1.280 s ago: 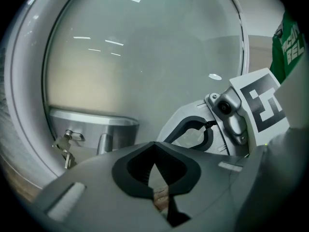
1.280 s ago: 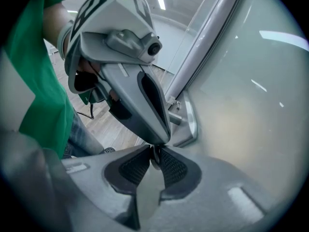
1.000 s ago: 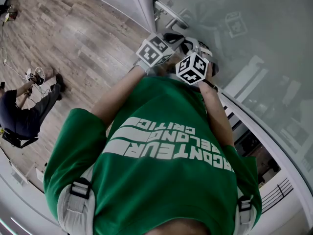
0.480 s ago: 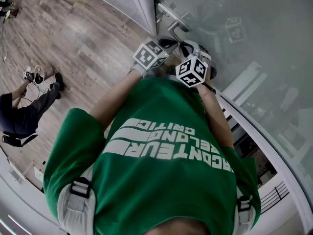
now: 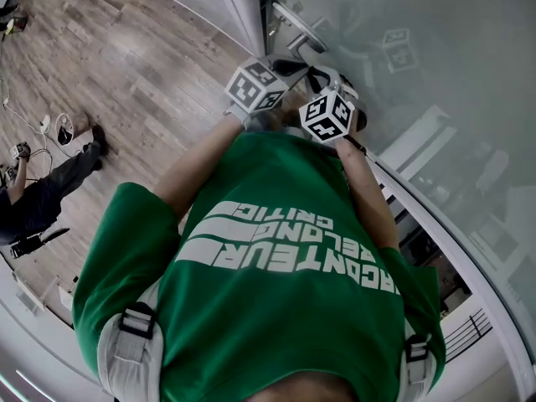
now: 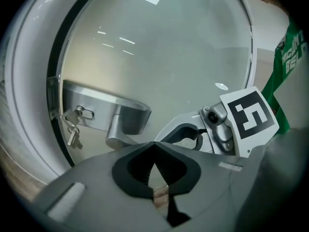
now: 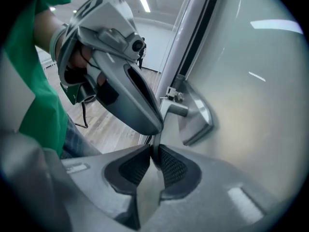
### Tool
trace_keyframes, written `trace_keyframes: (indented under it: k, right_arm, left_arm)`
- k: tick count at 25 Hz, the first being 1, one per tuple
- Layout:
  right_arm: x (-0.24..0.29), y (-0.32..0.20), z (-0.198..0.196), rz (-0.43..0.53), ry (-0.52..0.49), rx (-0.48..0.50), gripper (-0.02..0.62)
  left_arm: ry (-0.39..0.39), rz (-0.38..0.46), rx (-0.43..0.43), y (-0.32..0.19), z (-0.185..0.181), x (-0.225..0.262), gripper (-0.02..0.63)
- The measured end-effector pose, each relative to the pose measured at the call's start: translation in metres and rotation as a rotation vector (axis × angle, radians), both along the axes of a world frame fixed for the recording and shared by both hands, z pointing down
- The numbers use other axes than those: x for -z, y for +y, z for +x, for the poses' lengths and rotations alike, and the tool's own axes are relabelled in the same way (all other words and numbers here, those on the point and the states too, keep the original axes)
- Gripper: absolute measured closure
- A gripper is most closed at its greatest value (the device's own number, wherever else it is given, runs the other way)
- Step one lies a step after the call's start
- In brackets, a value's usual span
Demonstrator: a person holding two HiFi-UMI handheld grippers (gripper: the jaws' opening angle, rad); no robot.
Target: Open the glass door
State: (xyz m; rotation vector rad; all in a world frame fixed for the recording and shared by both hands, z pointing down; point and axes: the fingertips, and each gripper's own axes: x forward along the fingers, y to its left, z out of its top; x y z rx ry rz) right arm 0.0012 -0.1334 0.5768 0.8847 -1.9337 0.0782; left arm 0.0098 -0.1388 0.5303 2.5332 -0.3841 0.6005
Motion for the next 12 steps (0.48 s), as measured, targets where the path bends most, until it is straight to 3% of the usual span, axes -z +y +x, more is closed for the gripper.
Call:
trace_keyframes:
  k: [12]
  right_arm:
    - [-0.0088, -0.0079, 0.0035, -0.009, 0.01, 0.0, 0.546]
  left_arm:
    - [-0.002, 0.002, -0.018, -0.0073, 0.0063, -0.0022, 0.59]
